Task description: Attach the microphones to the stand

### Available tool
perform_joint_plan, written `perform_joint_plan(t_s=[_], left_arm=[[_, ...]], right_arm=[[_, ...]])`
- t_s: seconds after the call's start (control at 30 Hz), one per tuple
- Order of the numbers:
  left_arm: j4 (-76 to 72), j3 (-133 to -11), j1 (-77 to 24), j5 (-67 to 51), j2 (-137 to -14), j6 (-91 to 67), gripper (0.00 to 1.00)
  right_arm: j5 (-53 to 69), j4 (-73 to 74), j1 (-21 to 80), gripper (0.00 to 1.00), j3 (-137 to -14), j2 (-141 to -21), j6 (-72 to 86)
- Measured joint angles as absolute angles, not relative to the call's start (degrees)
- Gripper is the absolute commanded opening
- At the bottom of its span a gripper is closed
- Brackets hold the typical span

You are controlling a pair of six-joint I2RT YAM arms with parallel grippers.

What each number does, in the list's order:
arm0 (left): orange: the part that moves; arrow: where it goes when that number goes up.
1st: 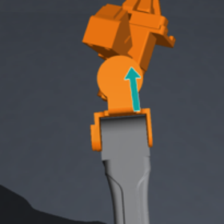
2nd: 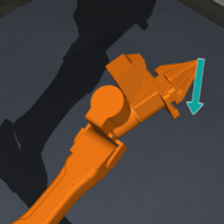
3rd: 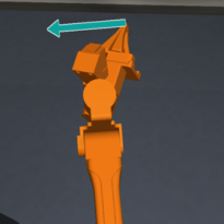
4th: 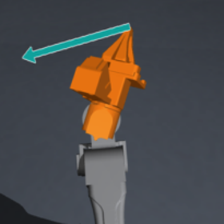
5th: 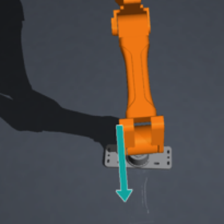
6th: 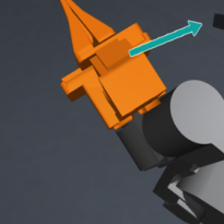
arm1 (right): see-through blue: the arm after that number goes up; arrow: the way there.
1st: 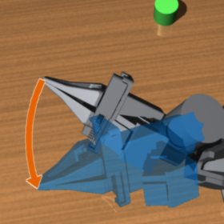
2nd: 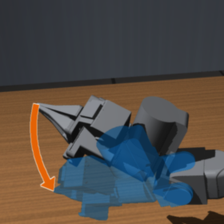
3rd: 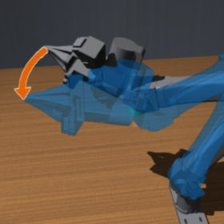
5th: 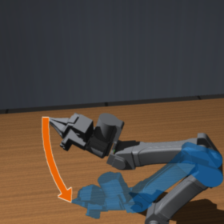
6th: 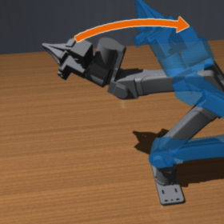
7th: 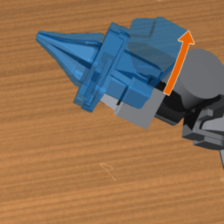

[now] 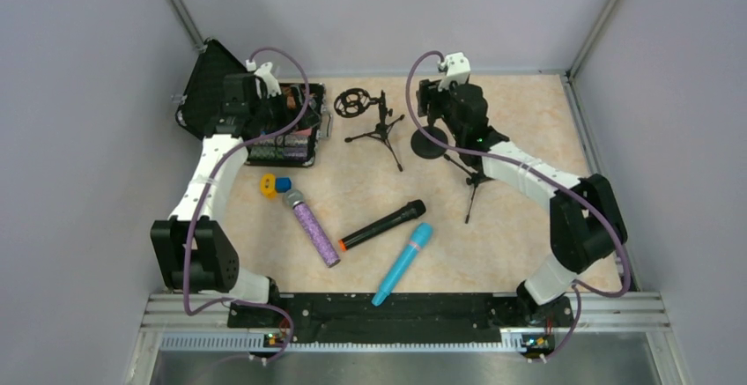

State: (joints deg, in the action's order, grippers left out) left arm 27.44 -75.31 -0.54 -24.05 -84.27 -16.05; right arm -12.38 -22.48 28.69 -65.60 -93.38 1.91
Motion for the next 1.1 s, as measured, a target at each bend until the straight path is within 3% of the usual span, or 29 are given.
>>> perform_joint_plan(t_s=[0.37, 1.1], left_arm=[[25.2, -76.8, -1.6, -27.4, -84.6, -16.8, 0.94], [28.8, -101.6, -16.8, -19.9, -104.2, -12.9, 0.84]], right_arm=[[-3.6, -18.2, 28.7, 0.75, -65.7, -84.4, 7.0], [-1.1, -11.9, 28.7, 0.79, -59.0, -72.1, 10.8]])
